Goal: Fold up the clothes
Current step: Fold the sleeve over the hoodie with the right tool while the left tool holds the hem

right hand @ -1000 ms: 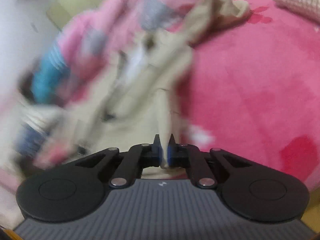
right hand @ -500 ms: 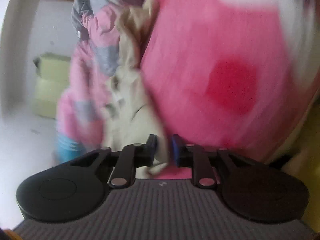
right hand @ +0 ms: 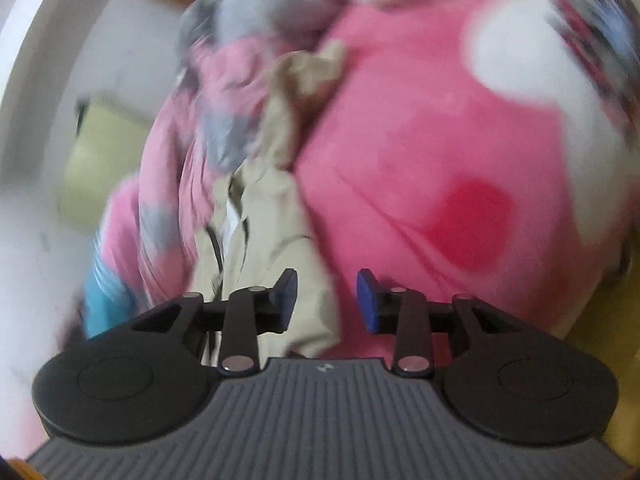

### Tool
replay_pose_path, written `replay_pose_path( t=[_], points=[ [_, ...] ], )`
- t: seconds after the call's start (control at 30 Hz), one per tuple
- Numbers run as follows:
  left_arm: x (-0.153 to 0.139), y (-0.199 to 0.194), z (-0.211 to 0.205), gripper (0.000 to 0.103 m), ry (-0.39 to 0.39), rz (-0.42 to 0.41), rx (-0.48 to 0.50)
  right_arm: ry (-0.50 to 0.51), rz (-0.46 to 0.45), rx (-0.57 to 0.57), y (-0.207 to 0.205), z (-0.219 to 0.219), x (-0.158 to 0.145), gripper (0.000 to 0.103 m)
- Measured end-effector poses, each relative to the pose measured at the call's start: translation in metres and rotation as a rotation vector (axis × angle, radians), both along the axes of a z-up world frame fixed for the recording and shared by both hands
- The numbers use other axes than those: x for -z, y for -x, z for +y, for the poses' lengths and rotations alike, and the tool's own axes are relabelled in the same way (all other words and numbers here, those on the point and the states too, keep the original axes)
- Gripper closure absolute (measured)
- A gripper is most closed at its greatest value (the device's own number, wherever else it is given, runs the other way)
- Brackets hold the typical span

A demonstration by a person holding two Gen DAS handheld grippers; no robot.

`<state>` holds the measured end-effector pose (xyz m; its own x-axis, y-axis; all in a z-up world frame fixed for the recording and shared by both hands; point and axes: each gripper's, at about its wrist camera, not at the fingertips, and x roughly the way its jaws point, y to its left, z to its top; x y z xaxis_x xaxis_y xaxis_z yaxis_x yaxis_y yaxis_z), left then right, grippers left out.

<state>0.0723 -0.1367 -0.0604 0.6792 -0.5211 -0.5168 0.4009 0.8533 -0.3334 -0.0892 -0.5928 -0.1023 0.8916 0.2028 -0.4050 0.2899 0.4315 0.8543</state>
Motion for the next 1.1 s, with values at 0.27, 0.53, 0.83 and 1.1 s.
replay_pose_path(
  t=[0.27, 0.53, 0.83, 1.1],
  points=[
    [-0.048, 0.066, -0.027, 0.000, -0.140, -0.268, 0.222, -0.079, -0.056, 0.008, 0.017, 0.022, 0.012, 0.061],
    [-0.039, 0.105, -0.084, 0.024, -0.349, -0.407, 0.489, -0.058, -0.071, -0.002, 0.002, 0.024, 0.005, 0.062],
    [-0.008, 0.121, -0.116, 0.042, -0.605, -0.489, 0.638, -0.100, -0.082, -0.012, -0.005, 0.026, 0.008, 0.073],
    [-0.003, 0.125, -0.137, 0.058, -0.733, -0.583, 0.716, -0.099, -0.070, -0.041, -0.007, 0.026, 0.005, 0.072]
  ],
)
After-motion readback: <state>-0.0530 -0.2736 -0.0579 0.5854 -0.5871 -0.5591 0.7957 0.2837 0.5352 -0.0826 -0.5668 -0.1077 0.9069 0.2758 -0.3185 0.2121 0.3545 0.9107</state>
